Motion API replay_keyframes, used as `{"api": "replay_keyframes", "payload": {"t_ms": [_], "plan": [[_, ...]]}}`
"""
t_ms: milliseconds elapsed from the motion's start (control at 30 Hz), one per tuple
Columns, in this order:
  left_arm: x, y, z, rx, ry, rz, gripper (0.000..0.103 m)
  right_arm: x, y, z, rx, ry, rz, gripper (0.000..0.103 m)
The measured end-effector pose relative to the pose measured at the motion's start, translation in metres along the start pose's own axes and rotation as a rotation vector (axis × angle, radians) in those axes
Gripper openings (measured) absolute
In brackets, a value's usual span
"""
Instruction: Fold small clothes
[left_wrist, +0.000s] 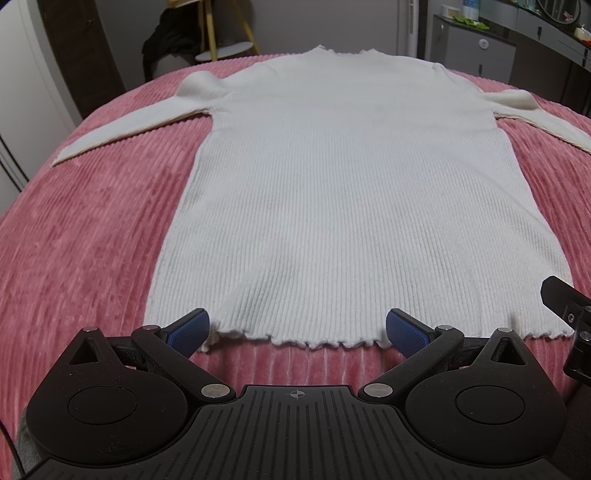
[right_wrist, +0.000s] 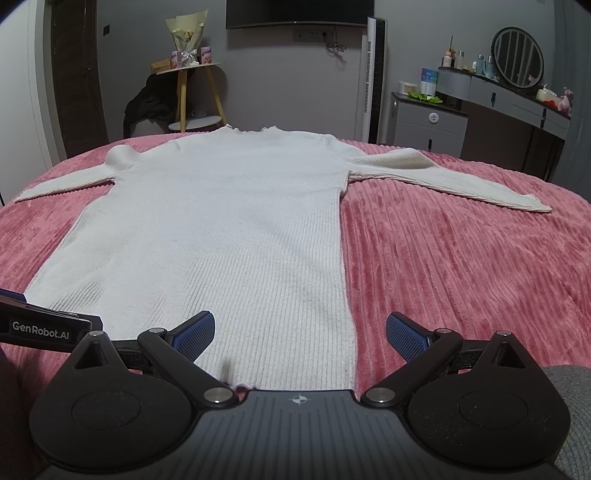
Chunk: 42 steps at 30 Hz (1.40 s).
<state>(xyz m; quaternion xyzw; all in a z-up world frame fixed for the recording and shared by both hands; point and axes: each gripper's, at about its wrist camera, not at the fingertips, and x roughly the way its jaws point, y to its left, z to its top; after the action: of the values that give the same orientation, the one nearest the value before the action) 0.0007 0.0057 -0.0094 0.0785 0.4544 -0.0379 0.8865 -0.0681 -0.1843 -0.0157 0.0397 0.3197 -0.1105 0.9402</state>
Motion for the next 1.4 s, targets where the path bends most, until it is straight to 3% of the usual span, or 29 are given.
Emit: {"api": "replay_keyframes", "payload": {"t_ms": [500, 733, 1100, 1267, 1400], "plan": [[-0.001, 0.0, 0.001, -0.004, -0.005, -0.005, 0.103, 0.003, -0.006, -0.001, 0.035, 0.018, 0.022, 0.099], [-0.003, -0.005, 0.002, 0.005, -0.013, 0.016, 0.103, 0.003, -0.006, 0.0, 0.045, 0.021, 0.12, 0.099], [0.001, -0.006, 0.007, -0.006, -0.009, 0.011, 0.103, 0.018, -0.014, 0.004, 0.126, 0.11, 0.235, 0.099], [0.001, -0.006, 0.012, -0.005, -0.031, 0.017, 0.103, 0.027, -0.05, 0.019, 0.313, 0.133, 0.362, 0.099], [0.006, -0.012, 0.025, 0.025, -0.05, 0.052, 0.103, 0.037, -0.111, 0.045, 0.517, 0.085, 0.415, 0.099]]}}
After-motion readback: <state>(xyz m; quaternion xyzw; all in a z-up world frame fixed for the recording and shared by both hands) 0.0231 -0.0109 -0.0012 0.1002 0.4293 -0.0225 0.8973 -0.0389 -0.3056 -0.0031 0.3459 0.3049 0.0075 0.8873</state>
